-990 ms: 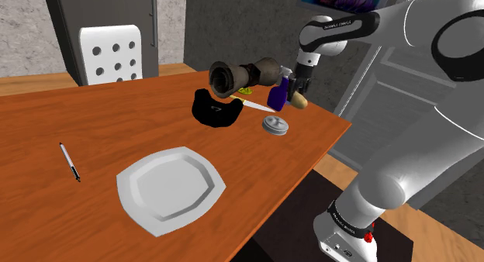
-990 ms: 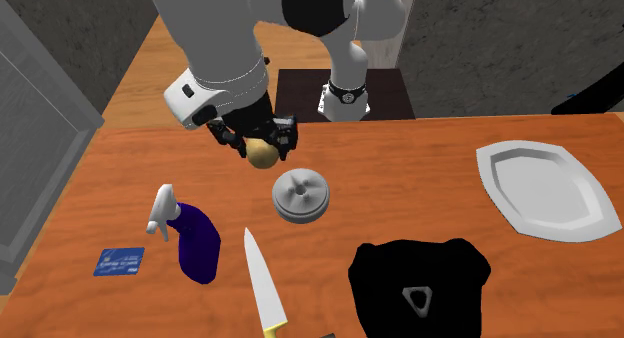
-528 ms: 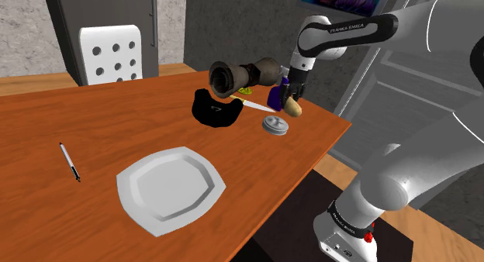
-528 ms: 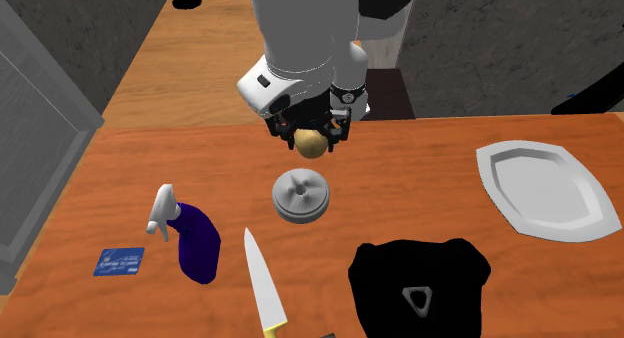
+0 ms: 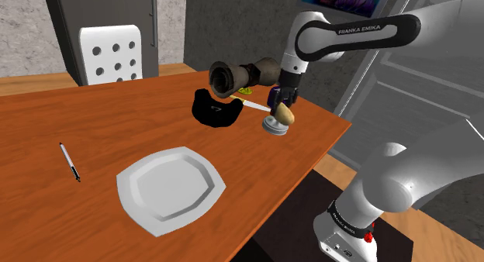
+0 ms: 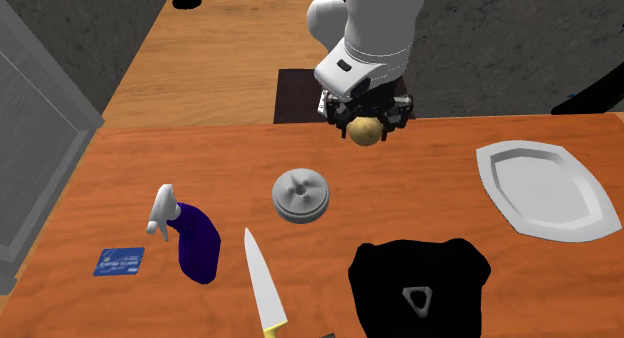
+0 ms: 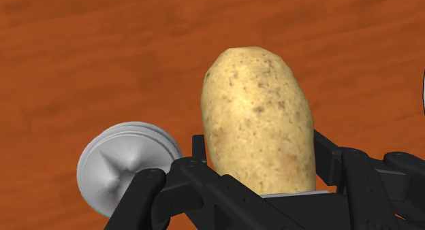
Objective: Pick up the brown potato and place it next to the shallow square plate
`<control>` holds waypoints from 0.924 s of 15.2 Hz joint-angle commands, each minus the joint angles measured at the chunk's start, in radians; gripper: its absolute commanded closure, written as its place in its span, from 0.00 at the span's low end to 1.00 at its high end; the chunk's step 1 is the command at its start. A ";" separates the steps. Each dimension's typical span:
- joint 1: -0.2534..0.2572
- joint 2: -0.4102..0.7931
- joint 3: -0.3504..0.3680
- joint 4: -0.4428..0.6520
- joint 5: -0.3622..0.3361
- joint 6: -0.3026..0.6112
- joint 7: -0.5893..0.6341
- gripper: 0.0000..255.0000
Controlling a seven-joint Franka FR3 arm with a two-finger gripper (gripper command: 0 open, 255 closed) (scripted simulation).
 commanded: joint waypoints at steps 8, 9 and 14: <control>0.107 -0.077 0.174 -0.081 0.105 0.018 0.223 1.00; 0.120 -0.078 0.193 -0.082 0.118 0.020 0.248 1.00; 0.181 -0.062 0.290 -0.067 0.179 0.035 0.369 1.00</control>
